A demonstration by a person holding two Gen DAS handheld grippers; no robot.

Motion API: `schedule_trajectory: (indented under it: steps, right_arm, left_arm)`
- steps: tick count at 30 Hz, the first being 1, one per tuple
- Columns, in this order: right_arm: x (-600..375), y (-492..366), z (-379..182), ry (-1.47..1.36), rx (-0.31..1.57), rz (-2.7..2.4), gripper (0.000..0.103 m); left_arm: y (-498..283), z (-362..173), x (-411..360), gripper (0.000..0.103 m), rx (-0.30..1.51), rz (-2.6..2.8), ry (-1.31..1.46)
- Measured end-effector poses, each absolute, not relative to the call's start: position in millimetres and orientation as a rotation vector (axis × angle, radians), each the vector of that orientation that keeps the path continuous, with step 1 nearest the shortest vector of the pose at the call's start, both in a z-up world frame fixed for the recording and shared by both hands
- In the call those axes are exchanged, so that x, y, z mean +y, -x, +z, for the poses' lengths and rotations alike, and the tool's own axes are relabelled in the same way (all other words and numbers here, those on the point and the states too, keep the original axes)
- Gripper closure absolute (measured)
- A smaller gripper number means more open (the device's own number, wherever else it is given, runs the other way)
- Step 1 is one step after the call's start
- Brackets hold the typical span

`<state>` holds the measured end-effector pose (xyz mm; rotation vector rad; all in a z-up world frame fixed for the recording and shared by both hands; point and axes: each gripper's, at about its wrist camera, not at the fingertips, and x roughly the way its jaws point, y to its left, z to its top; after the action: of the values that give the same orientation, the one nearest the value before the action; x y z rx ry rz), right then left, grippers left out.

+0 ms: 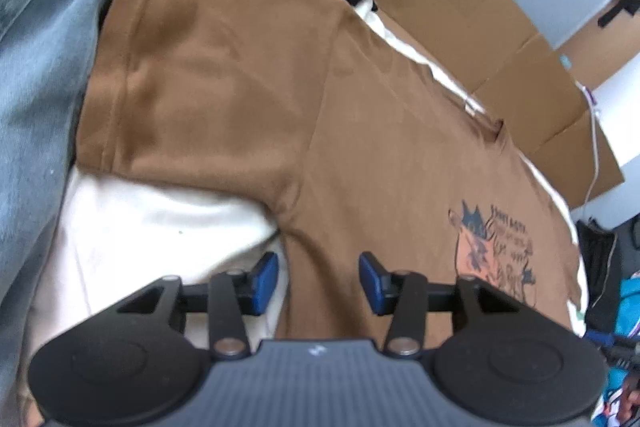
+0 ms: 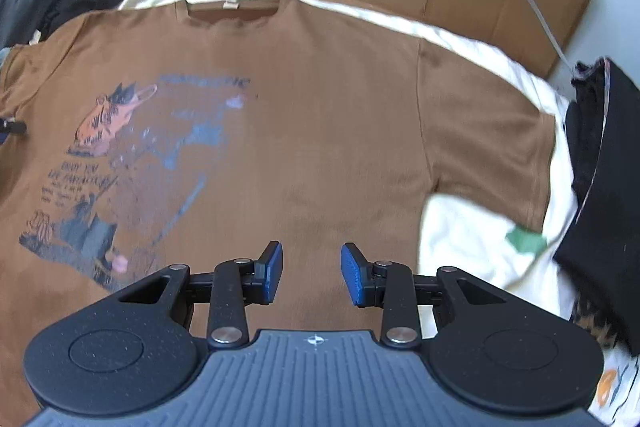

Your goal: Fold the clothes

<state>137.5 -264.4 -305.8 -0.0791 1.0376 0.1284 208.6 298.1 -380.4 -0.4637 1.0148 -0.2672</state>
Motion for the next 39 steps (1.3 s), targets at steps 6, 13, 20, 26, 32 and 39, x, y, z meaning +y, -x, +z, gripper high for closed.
schedule_trajectory:
  steps: [6,13,20,26,32,39]
  right_arm:
    - [-259.1,-126.6,-321.9,0.051,1.083,0.122,0.064]
    - [-265.2,-130.1,-335.6,0.006,1.111,0.080,0.064]
    - [-269.0,-129.2,-342.8,-0.017,1.115,0.069,0.063]
    - [-269.5,-129.6,-348.5,-0.032,1.121,0.057,0.061]
    - [-267.3,-131.1,-349.7,-0.032,1.127,0.050,0.059]
    - [-267.4,-130.9,-350.7,-0.038,1.130,0.050,0.058]
  left_arm:
    - [-213.7,-383.8,311.5,0.094,1.000,-0.325,0.559]
    - [-203.1,-378.5,319.3,0.088,1.022,-0.368,0.552]
    - [-190.1,-380.2,332.2,0.088,1.038,-0.350,0.563]
    - [-192.6,-387.5,338.6,0.088,1.030,-0.310,0.602]
    - [-210.2,-391.0,325.1,0.089,1.024,-0.307,0.582]
    - [-207.4,-382.1,330.3,0.099,1.031,-0.281,0.503]
